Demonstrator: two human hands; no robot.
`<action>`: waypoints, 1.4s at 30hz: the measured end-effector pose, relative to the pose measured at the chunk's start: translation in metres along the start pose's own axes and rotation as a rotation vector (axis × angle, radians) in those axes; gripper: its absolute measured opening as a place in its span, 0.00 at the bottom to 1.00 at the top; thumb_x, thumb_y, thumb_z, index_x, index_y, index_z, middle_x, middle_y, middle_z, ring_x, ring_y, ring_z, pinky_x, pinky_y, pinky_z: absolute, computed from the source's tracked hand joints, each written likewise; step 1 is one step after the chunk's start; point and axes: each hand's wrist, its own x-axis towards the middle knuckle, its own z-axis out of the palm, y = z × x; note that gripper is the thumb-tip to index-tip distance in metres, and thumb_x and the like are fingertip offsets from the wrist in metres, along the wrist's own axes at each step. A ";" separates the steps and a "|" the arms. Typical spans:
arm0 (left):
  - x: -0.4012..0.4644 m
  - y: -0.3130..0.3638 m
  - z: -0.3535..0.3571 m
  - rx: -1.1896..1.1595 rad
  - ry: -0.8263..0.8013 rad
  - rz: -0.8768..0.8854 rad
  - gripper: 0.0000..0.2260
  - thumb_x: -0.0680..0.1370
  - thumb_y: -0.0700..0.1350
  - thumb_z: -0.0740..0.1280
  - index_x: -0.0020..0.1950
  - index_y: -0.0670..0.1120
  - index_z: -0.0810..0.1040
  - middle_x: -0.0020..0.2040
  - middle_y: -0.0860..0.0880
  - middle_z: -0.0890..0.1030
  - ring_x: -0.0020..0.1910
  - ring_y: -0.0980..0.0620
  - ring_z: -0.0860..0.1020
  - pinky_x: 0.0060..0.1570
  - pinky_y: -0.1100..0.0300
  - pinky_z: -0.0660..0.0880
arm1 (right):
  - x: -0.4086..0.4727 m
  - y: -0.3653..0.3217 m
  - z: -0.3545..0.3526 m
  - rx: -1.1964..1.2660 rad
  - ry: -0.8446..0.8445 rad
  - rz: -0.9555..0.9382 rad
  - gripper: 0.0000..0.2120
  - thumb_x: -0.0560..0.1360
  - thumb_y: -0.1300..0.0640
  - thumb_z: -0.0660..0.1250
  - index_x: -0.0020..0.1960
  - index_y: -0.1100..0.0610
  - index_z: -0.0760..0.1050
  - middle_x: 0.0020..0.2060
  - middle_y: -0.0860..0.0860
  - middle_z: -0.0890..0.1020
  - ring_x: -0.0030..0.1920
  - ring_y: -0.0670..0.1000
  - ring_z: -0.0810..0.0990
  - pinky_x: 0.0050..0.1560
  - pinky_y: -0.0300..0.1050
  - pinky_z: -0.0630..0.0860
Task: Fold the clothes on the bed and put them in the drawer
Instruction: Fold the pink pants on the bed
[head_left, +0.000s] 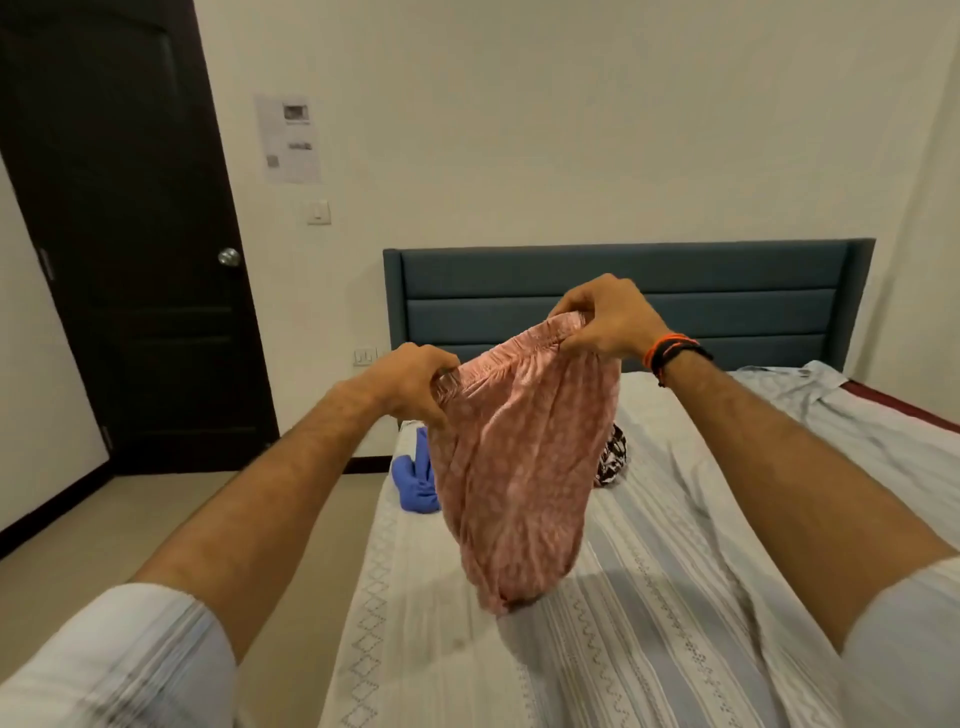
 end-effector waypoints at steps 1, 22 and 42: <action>-0.003 -0.002 -0.005 0.024 -0.015 -0.024 0.18 0.63 0.51 0.81 0.48 0.52 0.80 0.43 0.52 0.82 0.42 0.51 0.80 0.46 0.54 0.79 | 0.000 0.001 -0.003 -0.007 0.045 0.012 0.12 0.62 0.59 0.80 0.42 0.47 0.84 0.38 0.45 0.85 0.41 0.47 0.83 0.48 0.50 0.83; -0.033 0.003 -0.096 -1.030 0.673 -0.231 0.09 0.78 0.46 0.71 0.48 0.40 0.84 0.46 0.42 0.86 0.47 0.42 0.85 0.49 0.49 0.82 | -0.003 -0.017 -0.037 0.965 0.194 0.232 0.15 0.70 0.62 0.77 0.54 0.67 0.82 0.47 0.61 0.86 0.48 0.60 0.86 0.53 0.59 0.82; 0.003 0.005 -0.121 -0.686 0.658 -0.789 0.15 0.73 0.44 0.69 0.56 0.37 0.78 0.55 0.40 0.81 0.53 0.40 0.80 0.53 0.49 0.80 | 0.047 -0.051 -0.034 0.199 0.321 0.315 0.19 0.73 0.55 0.69 0.29 0.56 0.64 0.28 0.52 0.70 0.27 0.49 0.67 0.25 0.39 0.62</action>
